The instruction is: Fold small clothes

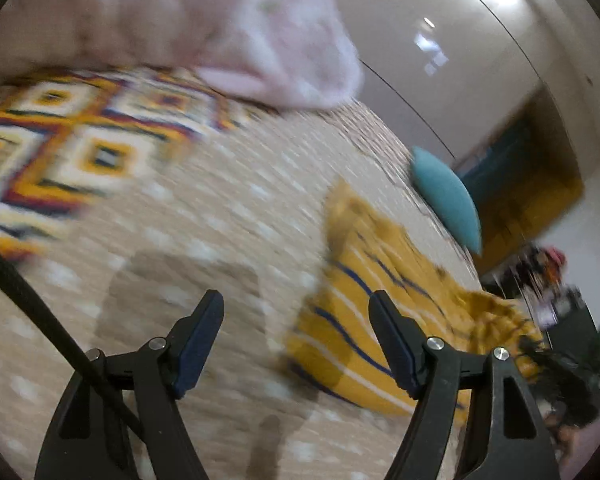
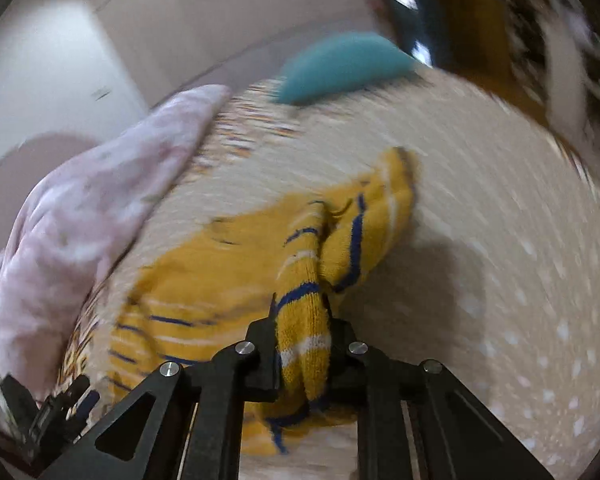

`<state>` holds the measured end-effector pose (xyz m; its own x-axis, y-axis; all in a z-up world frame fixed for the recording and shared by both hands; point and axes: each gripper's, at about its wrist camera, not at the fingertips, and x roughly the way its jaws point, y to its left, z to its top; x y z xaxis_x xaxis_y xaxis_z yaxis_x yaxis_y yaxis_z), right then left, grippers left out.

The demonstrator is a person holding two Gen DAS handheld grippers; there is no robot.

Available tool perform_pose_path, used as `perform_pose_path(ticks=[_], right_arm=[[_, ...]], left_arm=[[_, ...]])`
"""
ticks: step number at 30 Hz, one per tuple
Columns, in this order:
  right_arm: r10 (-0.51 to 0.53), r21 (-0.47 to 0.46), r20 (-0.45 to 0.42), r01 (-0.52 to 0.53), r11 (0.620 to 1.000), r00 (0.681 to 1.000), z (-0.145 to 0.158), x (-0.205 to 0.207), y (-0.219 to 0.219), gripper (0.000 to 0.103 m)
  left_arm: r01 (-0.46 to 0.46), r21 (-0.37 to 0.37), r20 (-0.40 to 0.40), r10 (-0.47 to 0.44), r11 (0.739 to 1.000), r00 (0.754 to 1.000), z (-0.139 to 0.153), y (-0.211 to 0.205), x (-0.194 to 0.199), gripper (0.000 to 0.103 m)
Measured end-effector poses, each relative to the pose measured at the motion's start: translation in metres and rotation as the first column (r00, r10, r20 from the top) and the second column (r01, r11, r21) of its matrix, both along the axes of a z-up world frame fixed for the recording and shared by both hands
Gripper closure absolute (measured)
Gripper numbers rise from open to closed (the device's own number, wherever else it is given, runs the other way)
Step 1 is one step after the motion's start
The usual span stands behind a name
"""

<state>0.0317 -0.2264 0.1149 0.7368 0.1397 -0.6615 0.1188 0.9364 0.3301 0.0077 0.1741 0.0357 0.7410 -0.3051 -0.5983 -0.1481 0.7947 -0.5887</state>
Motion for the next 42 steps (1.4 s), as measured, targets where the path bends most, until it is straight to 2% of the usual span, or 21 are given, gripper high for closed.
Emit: perform_pose_path(ticks=[2, 5, 8, 11, 13, 14, 15, 17, 19, 21, 24, 26, 28, 30, 34, 37, 39, 40, 41, 42], right_arm=[[0.106, -0.055, 0.027, -0.105, 0.993, 0.994, 0.018, 0.017, 0.059, 0.09], [0.245, -0.113, 0.014, -0.242, 0.964, 0.97, 0.015, 0.032, 0.126, 0.091], [0.359, -0.196, -0.086, -0.369, 0.908, 0.929, -0.018, 0.045, 0.198, 0.091], [0.419, -0.245, -0.2, -0.459, 0.854, 0.886, -0.061, 0.047, 0.239, 0.091], [0.422, -0.271, -0.232, -0.475, 0.837, 0.876, -0.078, 0.046, 0.246, 0.087], [0.424, -0.264, -0.224, -0.473, 0.841, 0.878, -0.081, 0.045, 0.243, 0.083], [0.438, -0.233, -0.208, -0.479, 0.846, 0.875, -0.079, 0.043, 0.241, 0.07], [0.521, -0.063, -0.175, -0.537, 0.841, 0.836, -0.071, 0.038, 0.232, 0.049], [0.562, 0.015, -0.15, -0.566, 0.824, 0.814, -0.061, 0.028, 0.222, 0.049], [0.583, 0.046, -0.136, -0.583, 0.811, 0.801, -0.054, 0.017, 0.21, 0.049], [0.538, 0.038, -0.108, -0.538, 0.842, 0.836, -0.045, 0.005, 0.18, 0.049], [0.462, 0.007, -0.1, -0.464, 0.886, 0.881, -0.041, 0.005, 0.152, 0.049], [0.368, -0.029, -0.103, -0.372, 0.928, 0.924, -0.041, 0.012, 0.122, 0.049], [0.279, -0.038, -0.105, -0.284, 0.958, 0.955, -0.041, 0.027, 0.094, 0.049], [0.172, -0.028, -0.127, -0.177, 0.984, 0.977, -0.042, 0.069, 0.063, 0.041], [0.161, 0.015, -0.163, -0.161, 0.987, 0.973, -0.05, 0.101, 0.056, 0.035], [0.177, 0.091, -0.211, -0.16, 0.983, 0.961, -0.067, 0.127, 0.055, 0.032], [0.178, 0.119, -0.223, -0.154, 0.981, 0.958, -0.073, 0.132, 0.054, 0.033], [0.186, 0.161, -0.236, -0.151, 0.975, 0.954, -0.079, 0.139, 0.053, 0.045], [0.199, 0.187, -0.241, -0.156, 0.97, 0.95, -0.082, 0.142, 0.056, 0.068]], left_arm=[[-0.092, 0.026, -0.004, 0.092, 0.995, 0.996, 0.002, 0.027, -0.004, 0.029], [-0.213, 0.041, -0.005, 0.214, 0.976, 0.977, 0.001, 0.063, -0.009, 0.029], [-0.275, 0.037, -0.014, 0.275, 0.961, 0.961, -0.002, 0.084, -0.01, 0.029], [-0.284, 0.023, -0.021, 0.285, 0.959, 0.958, -0.004, 0.093, -0.009, 0.029], [-0.273, 0.023, -0.024, 0.273, 0.962, 0.962, -0.004, 0.093, -0.007, 0.029], [-0.263, 0.027, -0.024, 0.264, 0.964, 0.964, -0.004, 0.091, -0.005, 0.029], [-0.254, 0.032, -0.023, 0.255, 0.967, 0.967, -0.004, 0.089, -0.004, 0.029], [-0.241, 0.031, -0.02, 0.241, 0.97, 0.97, -0.003, 0.083, -0.003, 0.029], [-0.215, 0.011, -0.018, 0.215, 0.977, 0.977, -0.002, 0.077, -0.005, 0.029], [-0.176, -0.011, -0.013, 0.176, 0.984, 0.984, 0.0, 0.068, -0.002, 0.029], [-0.096, -0.058, 0.007, 0.096, 0.994, 0.995, 0.002, 0.053, 0.003, 0.029], [-0.029, -0.089, 0.021, 0.031, 0.996, 0.999, 0.003, 0.037, 0.008, 0.029], [0.028, -0.087, 0.031, -0.025, 0.996, 0.999, 0.005, 0.018, 0.015, 0.029], [0.088, -0.054, 0.036, -0.086, 0.995, 0.996, 0.008, -0.005, 0.025, 0.029], [0.215, 0.023, 0.023, -0.216, 0.976, 0.976, 0.006, -0.052, 0.049, 0.029], [0.277, 0.056, -0.016, -0.277, 0.959, 0.961, -0.003, -0.076, 0.061, 0.03], [0.309, 0.068, -0.054, -0.305, 0.949, 0.951, -0.011, -0.086, 0.068, 0.048], [0.315, 0.071, -0.067, -0.31, 0.947, 0.948, -0.013, -0.087, 0.07, 0.06], [0.316, 0.051, -0.067, -0.312, 0.948, 0.948, -0.014, -0.085, 0.073, 0.063], [0.316, 0.025, -0.058, -0.314, 0.948, 0.948, -0.013, -0.083, 0.074, 0.067]])
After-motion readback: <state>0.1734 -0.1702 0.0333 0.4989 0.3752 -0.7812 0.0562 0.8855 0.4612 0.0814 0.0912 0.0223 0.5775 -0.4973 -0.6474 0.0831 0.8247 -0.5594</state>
